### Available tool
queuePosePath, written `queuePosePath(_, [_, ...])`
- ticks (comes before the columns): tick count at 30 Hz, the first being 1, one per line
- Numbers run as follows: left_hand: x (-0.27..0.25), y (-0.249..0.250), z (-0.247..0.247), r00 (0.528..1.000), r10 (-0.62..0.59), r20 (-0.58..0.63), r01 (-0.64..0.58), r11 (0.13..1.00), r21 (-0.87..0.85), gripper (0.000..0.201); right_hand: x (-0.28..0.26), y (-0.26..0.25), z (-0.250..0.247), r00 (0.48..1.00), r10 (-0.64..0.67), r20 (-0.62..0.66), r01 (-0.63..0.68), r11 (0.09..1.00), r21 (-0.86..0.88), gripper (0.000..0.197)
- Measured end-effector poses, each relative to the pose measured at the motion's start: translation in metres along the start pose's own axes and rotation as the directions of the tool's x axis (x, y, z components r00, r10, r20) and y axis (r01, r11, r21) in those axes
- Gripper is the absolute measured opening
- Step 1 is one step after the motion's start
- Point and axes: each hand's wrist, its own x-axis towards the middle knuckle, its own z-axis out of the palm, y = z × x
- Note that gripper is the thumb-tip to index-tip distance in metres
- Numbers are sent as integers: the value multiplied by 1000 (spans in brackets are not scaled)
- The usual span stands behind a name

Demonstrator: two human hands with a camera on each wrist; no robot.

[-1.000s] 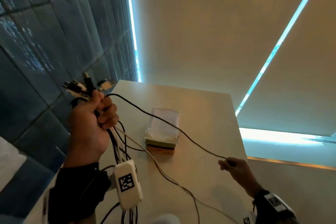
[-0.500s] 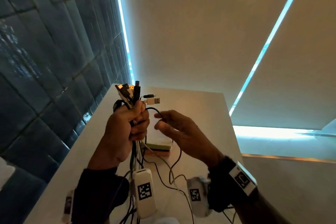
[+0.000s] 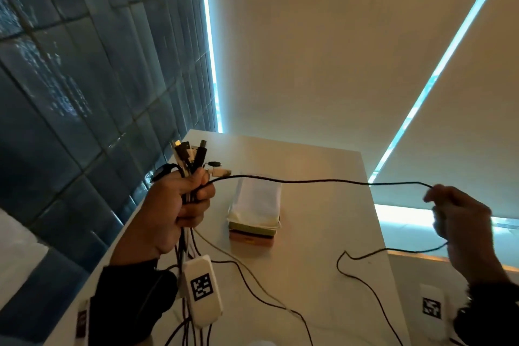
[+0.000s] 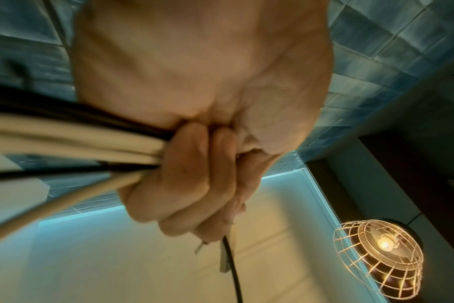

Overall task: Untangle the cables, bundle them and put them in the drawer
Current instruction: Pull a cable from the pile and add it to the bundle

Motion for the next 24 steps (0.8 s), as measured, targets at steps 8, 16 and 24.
queuePosePath(8, [2, 5, -12, 993, 38, -110, -38, 999, 2, 28, 27, 59, -108, 916, 290, -277, -333, 935, -121, 18])
queuePosePath(16, [3, -4, 19, 992, 84, 94, -98, 982, 160, 21, -34, 3, 15, 900, 46, 434, 239, 779, -579, 26])
queuePosePath(24, [5, -20, 43, 981, 154, 117, -183, 936, 301, 30, -107, -87, 171, 596, -18, 803, 130, 989, -75, 28])
